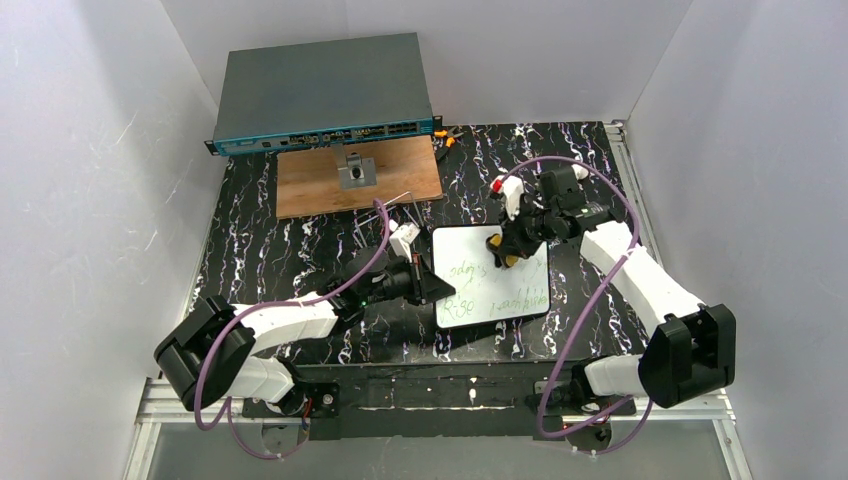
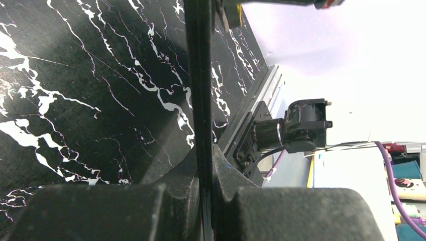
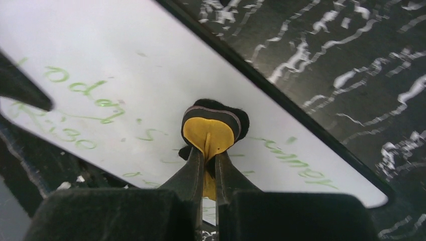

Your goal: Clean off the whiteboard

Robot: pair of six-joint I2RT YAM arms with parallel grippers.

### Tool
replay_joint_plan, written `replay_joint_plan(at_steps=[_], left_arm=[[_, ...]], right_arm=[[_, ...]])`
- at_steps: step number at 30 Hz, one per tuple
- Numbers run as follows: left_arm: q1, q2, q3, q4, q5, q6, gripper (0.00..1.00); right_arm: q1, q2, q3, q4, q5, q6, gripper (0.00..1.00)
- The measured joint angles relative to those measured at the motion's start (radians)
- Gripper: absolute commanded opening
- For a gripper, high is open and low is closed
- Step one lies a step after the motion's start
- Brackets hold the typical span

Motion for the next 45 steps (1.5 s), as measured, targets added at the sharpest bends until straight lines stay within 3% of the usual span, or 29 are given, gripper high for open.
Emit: replay_joint_plan(at_steps=[9,15,21,27,36,45], left_arm=[[0.005,0.002,-0.015,0.025,0.005,-0.009,0.00],[0.010,0.002,-0.018,0.026,0.003,-0.015,0.00],[0.008,0.002,-0.018,0.035,0.015,0.012,0.00],[0.008,0.000,-0.032,0.053,0.019,0.018,0.00],[0.011,-0.025,-0.048,0.049,-0.002,0.016,0.00],[0.011,-0.028,-0.048,0.048,-0.003,0.026,0.00]], right_arm=[[-0.069,0.045,0.045,0.014,0.122,0.050,0.01],[-0.016,0.065,0.078,-0.007,0.050,0.007,0.01],[0.040,-0.040,-0.040,-0.031,-0.037,-0.069,0.01],[-0.015,-0.053,-0.069,-0.002,0.054,-0.042,0.01],[-0.041,0.034,0.036,0.011,0.113,0.000,0.01],[0.005,0.045,0.058,-0.007,-0.020,-0.049,0.01]])
